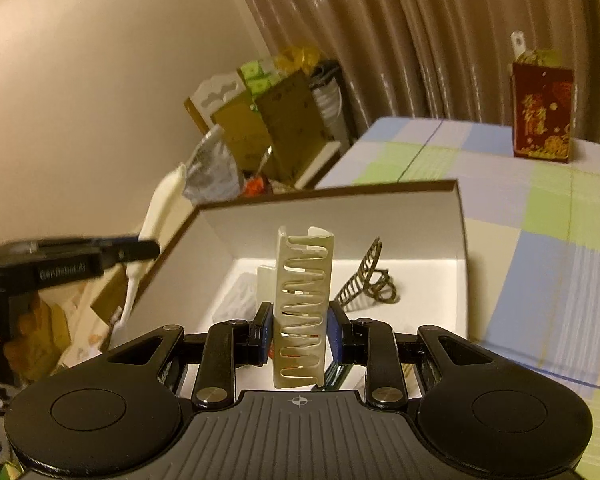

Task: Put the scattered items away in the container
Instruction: 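Carry the toothbrush and slotted holder over the box with both tools, then open both tools to drop the toothbrush and holder into the box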

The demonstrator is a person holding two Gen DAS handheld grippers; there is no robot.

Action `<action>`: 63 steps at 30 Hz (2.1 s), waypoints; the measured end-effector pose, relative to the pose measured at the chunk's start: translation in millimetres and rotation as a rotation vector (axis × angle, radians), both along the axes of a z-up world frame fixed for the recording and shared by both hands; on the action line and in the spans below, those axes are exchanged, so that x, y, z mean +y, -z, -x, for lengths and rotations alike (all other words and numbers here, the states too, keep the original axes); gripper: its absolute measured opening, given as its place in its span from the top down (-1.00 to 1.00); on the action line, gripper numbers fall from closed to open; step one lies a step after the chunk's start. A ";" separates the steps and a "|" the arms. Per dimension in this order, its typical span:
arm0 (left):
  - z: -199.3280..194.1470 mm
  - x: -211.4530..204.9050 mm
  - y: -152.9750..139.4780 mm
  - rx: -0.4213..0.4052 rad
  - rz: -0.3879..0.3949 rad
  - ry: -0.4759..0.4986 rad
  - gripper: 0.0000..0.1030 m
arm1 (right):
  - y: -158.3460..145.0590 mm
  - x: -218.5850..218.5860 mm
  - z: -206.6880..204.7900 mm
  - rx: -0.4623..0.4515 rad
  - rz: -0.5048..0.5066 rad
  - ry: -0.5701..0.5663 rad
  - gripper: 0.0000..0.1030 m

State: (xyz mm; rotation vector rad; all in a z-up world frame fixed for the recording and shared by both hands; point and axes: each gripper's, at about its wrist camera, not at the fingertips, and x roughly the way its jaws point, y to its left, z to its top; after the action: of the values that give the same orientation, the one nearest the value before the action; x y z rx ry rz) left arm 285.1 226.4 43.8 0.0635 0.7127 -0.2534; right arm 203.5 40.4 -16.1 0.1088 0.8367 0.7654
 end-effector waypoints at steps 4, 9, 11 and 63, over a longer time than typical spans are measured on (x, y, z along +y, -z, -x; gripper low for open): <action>-19.8 -0.3 23.8 0.043 -0.031 0.010 0.69 | 21.1 14.9 -7.8 0.033 0.060 -0.032 0.51; -29.1 2.3 62.2 0.159 -0.052 0.015 0.69 | 41.5 30.5 -10.2 0.071 0.141 -0.096 0.51; -30.7 1.2 73.1 0.195 -0.056 0.062 0.69 | 47.2 36.1 -10.3 0.082 0.167 -0.130 0.51; 11.5 -26.1 34.2 0.282 -0.179 0.153 -0.82 | 13.2 28.4 21.5 -0.097 0.353 -0.076 -0.96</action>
State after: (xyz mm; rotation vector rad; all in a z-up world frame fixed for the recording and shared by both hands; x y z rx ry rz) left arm 273.7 200.2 9.6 0.2577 1.0122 -0.3481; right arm 182.0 68.8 -29.3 -0.2741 0.8747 0.6772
